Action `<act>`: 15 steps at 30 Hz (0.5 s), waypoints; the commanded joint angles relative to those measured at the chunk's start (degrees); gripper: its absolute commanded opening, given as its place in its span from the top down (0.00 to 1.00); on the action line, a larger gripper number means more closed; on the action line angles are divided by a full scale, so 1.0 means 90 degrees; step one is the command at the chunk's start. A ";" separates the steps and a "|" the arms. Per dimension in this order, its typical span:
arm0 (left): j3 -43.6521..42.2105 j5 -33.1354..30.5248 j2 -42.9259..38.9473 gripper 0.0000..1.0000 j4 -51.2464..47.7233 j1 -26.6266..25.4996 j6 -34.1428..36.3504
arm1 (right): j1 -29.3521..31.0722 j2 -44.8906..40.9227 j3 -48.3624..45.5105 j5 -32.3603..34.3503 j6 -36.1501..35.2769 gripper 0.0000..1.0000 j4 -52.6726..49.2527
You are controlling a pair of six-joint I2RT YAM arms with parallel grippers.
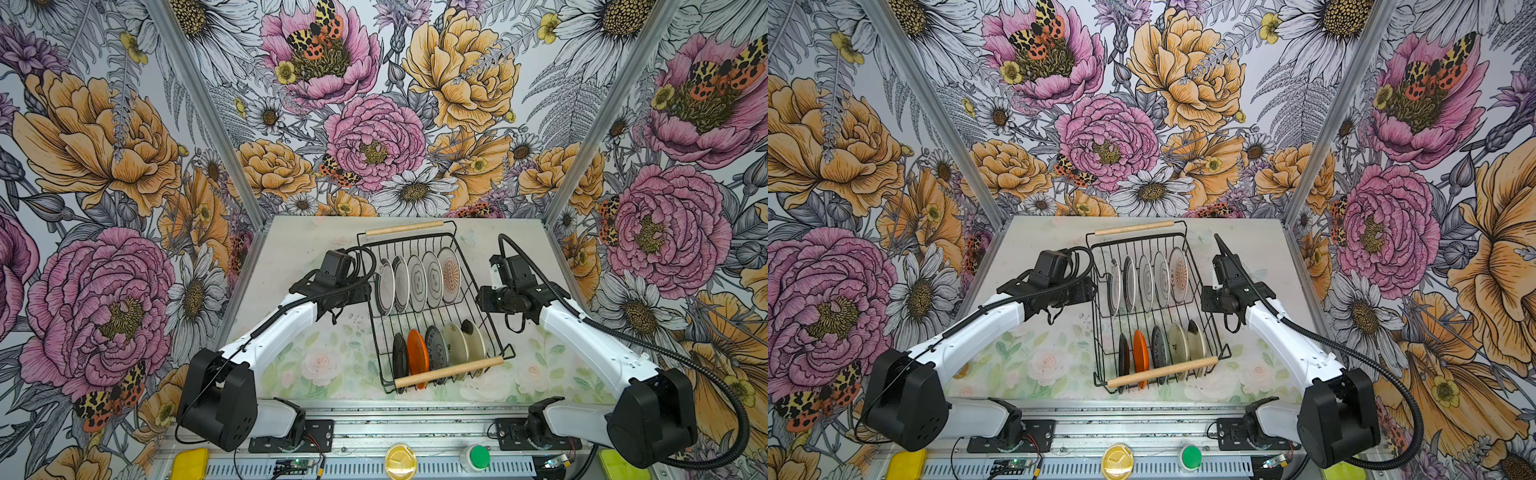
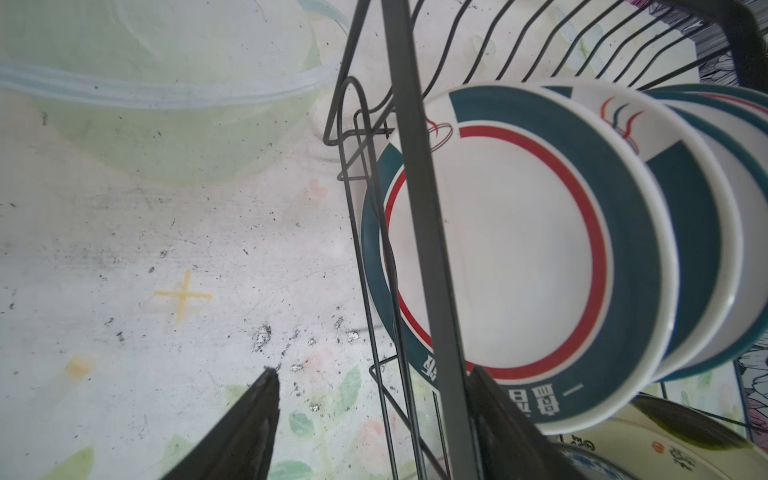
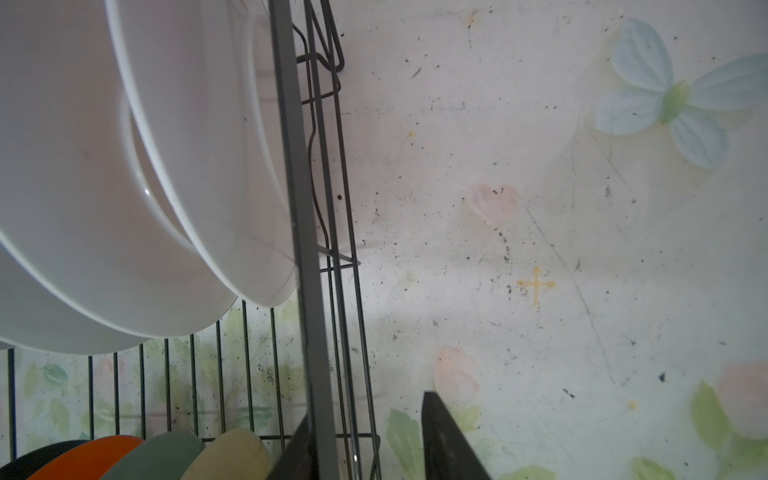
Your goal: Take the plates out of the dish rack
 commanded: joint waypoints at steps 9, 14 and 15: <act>0.0159 -0.0046 0.0239 0.31 -0.0089 0.0156 -0.0040 | -0.0068 0.0960 0.0871 0.1691 -0.0563 0.69 -0.0213; 0.0207 -0.0010 0.0436 0.31 -0.0081 0.0170 -0.0026 | -0.0134 0.1510 0.1421 0.1943 -0.0845 0.72 -0.0213; 0.0211 0.0006 0.0464 0.31 -0.0081 0.0164 -0.0014 | -0.0175 0.1589 0.1500 0.1879 -0.0938 0.73 -0.0205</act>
